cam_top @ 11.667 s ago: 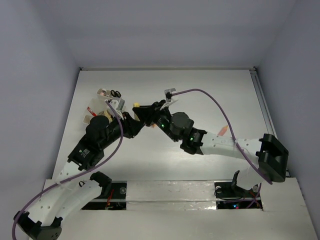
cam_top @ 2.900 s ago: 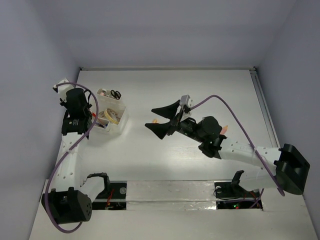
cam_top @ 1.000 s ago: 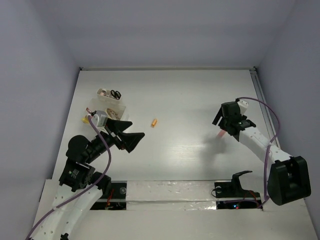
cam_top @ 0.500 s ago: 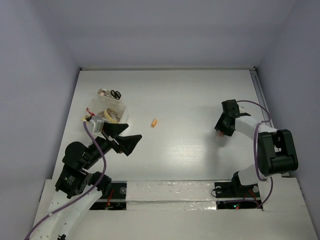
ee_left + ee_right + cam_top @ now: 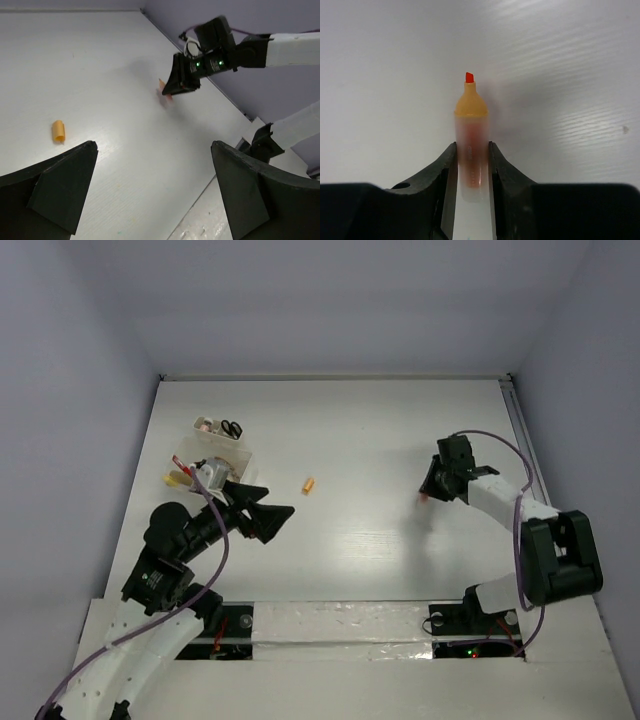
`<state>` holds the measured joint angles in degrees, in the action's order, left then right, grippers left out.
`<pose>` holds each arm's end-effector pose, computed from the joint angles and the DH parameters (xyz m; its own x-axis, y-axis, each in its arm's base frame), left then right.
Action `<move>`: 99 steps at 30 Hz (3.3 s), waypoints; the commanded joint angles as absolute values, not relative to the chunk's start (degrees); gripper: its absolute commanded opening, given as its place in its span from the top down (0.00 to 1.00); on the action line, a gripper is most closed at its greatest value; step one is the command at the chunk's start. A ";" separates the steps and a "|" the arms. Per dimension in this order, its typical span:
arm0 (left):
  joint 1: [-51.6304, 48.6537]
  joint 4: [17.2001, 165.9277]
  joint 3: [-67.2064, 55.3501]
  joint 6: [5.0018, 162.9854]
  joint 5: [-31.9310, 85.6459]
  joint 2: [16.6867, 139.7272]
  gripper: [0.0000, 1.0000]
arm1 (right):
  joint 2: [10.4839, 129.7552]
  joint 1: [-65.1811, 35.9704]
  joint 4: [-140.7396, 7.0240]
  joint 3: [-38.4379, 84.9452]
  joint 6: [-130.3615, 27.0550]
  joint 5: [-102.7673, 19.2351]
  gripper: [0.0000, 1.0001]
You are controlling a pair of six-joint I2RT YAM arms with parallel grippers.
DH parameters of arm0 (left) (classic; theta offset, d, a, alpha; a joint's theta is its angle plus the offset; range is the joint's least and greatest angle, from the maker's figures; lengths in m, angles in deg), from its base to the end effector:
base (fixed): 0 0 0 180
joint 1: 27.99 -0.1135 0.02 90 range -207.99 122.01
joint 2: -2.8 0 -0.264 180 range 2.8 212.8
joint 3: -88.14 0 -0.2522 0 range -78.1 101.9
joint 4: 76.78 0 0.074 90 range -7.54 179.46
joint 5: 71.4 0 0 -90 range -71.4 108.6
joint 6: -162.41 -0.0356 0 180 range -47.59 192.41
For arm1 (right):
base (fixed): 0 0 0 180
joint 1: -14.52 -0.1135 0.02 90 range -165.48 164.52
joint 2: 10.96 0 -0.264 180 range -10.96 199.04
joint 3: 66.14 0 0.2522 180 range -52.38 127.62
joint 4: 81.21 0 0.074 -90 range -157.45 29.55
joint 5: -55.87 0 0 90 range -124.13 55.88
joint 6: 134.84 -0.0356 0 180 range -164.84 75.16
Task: Sort the stationery into containers
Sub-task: Pick up the pen from the center of the board, then close the pen cap on the pen.
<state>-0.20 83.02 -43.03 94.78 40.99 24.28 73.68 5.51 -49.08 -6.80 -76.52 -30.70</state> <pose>0.0861 -0.0607 0.3393 -0.1895 -0.2979 -0.9356 0.7497 0.5714 -0.3338 0.2792 0.0421 0.1763 -0.7737 0.4081 -0.4846 0.3312 0.9126 0.2398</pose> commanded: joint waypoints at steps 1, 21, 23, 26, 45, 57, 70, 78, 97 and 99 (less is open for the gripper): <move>0.14 88.04 -43.47 95.43 47.85 29.58 0.05 | 64.99 -3.45 -55.23 -4.41 -74.72 -32.99 1.00; 15.16 105.54 -43.82 105.90 27.40 54.21 0.29 | 60.58 -27.57 -85.55 -4.83 -81.04 -44.67 0.98; 17.01 107.12 -43.82 105.99 25.38 54.92 0.30 | 60.84 -28.10 -86.43 -4.83 -81.22 -45.37 0.98; 18.33 107.39 -43.38 105.46 20.45 55.71 0.35 | 61.46 -28.63 -87.49 -4.57 -81.75 -46.60 0.98; 22.37 112.58 -44.43 103.88 10.60 58.79 0.76 | 63.48 -32.93 -87.58 -4.22 -82.72 -45.90 0.98; 22.37 107.14 -46.37 101.51 6.65 51.68 1.00 | 62.61 -32.94 -82.77 -3.69 -81.14 -42.84 0.59; 22.37 83.06 -37.07 99.57 0.41 34.90 1.00 | 63.82 -31.18 -74.22 -1.49 -77.26 -32.29 0.37; 22.37 76.28 -33.97 94.56 -2.94 29.70 1.00 | 83.93 -31.18 -70.09 10.01 -79.29 -32.45 0.24; 22.37 76.80 -36.35 94.21 -0.65 23.46 1.00 | 106.11 -30.13 -68.68 23.29 -86.93 -30.87 0.37; 22.37 76.89 -36.44 94.21 -0.39 23.19 1.00 | 106.37 -30.13 -68.60 23.29 -87.20 -30.79 0.42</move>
<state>22.53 75.02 -35.88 95.24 -1.09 24.32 105.26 -30.43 -69.30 21.33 -86.03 -31.97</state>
